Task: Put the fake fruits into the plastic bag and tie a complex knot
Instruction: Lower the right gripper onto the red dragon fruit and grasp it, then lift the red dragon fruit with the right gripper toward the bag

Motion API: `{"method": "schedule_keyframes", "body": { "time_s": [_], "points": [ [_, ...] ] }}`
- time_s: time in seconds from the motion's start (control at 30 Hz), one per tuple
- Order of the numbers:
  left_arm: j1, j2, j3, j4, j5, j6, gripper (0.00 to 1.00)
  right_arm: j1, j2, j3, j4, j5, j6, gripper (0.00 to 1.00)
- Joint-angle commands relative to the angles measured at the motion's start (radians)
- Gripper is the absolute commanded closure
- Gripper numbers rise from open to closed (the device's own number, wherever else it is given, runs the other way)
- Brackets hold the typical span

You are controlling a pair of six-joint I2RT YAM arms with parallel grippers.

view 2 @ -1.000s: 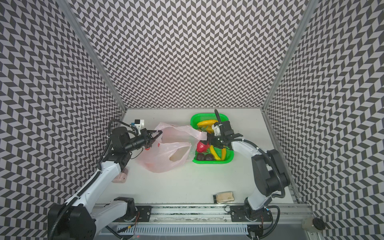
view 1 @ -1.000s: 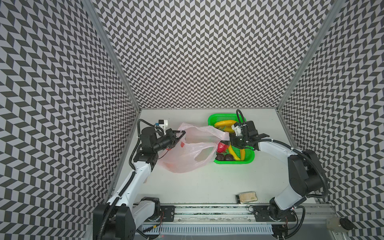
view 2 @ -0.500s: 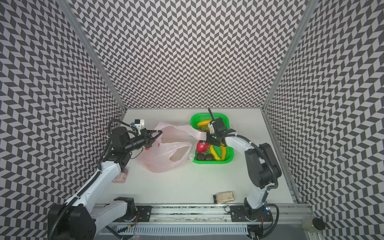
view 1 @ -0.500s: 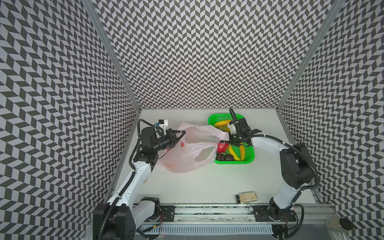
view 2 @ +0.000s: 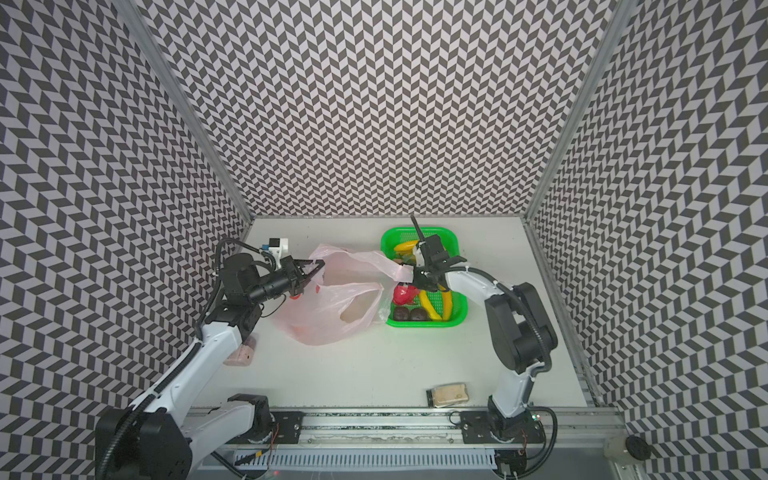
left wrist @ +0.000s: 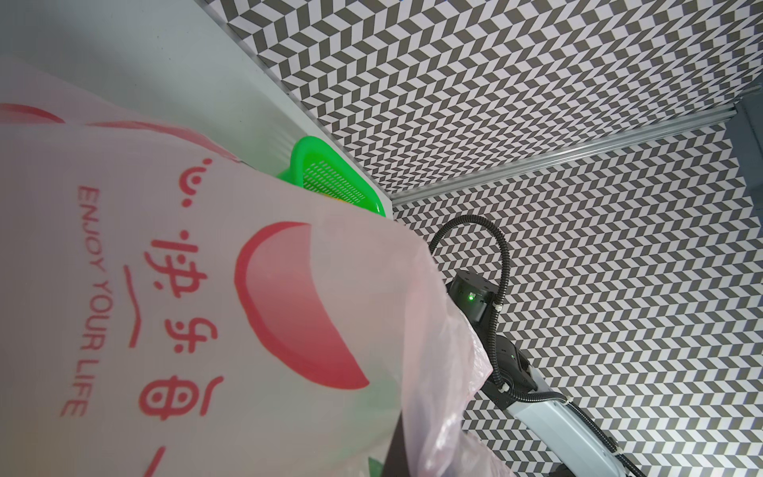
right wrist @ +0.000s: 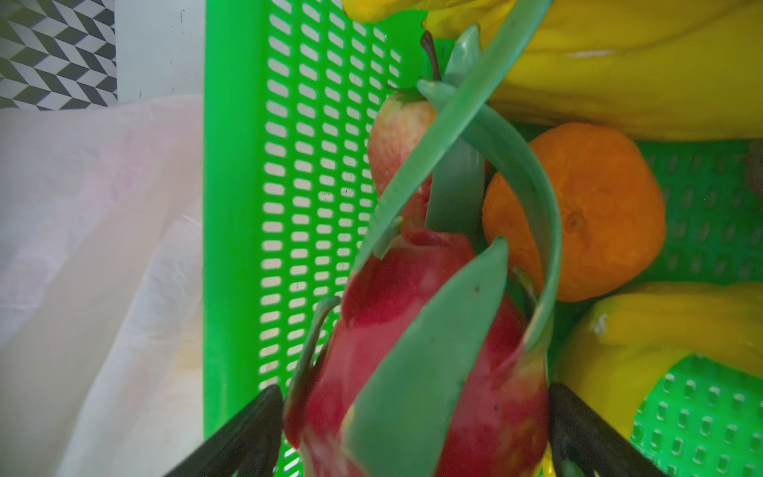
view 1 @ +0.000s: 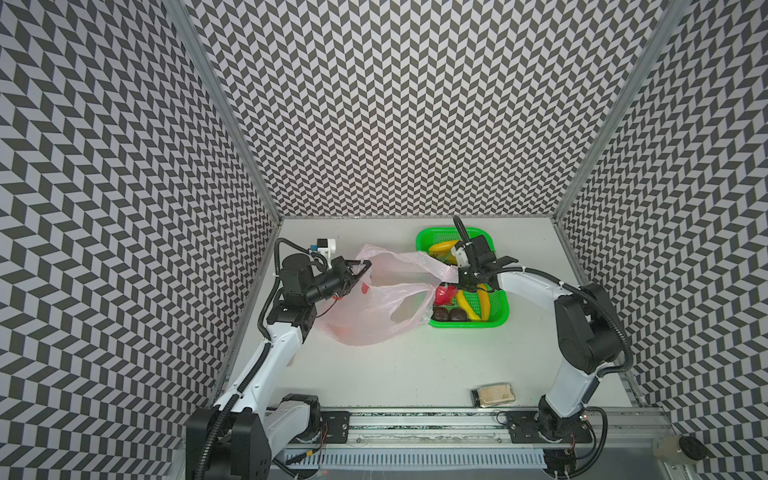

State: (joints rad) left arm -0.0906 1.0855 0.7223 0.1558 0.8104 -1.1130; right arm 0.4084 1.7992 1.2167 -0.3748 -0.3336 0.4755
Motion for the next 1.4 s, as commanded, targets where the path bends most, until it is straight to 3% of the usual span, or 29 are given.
{"method": "schedule_keyframes", "body": {
  "time_s": [0.0, 0.63, 1.37],
  "points": [
    [0.008, -0.021, 0.010, 0.034, 0.021, -0.004, 1.00, -0.022, -0.050, 0.015, -0.009, -0.013, -0.016, 0.05],
    [0.008, -0.019, 0.007, 0.028, 0.014, 0.001, 1.00, -0.027, -0.018, 0.013, -0.029, -0.001, -0.037, 0.05],
    [0.008, -0.011, 0.008, 0.040, 0.021, -0.002, 1.00, 0.029, 0.174, 0.060, -0.077, 0.118, -0.050, 0.03]
  ]
}}
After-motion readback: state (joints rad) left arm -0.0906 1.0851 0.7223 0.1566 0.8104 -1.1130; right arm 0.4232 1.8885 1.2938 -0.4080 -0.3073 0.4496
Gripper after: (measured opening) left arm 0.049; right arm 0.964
